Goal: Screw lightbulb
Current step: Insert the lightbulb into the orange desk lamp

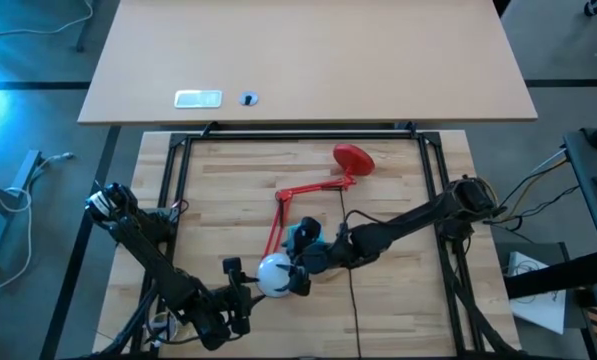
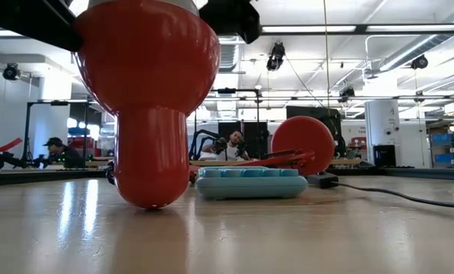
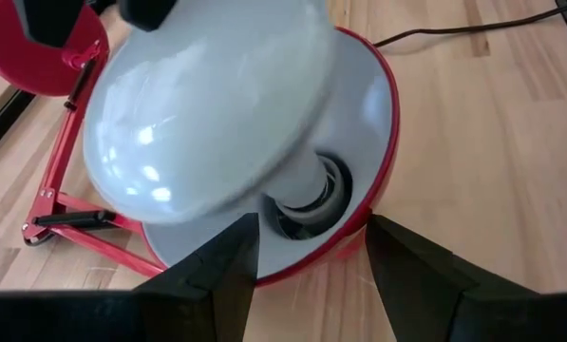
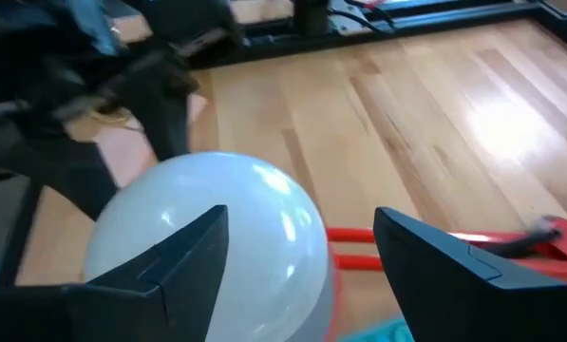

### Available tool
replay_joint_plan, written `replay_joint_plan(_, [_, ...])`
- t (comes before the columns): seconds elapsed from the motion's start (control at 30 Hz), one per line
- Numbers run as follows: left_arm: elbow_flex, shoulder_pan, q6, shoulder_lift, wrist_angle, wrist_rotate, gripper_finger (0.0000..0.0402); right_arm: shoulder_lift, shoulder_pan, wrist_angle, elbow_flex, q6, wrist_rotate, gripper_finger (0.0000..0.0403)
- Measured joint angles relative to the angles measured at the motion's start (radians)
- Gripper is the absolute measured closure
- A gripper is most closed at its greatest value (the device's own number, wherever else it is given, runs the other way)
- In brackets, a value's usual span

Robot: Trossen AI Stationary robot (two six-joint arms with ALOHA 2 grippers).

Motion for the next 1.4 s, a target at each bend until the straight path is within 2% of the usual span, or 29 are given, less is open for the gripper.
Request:
replay_joint_plan(0.73, [0.015,-0.015,-0.001,-0.040,-0.028,0.010,0.0218,-0.008,0.000,0.012,-0.003,-0.007,-0.021,0.0150])
replay_joint_plan(1.03, [0.018,-0.014,-0.196,-0.094,-0.107,-0.026,0.0218,-0.008,0.000,0.012,-0.003,-0.010,-0.021,0.0147])
replay_joint_plan(1.4, [0.014,0.035,-0.276,-0.094,-0.169,-0.040,0.0218,-0.008,0.005,0.011,-0.003,-0.014,-0.021,0.0147])
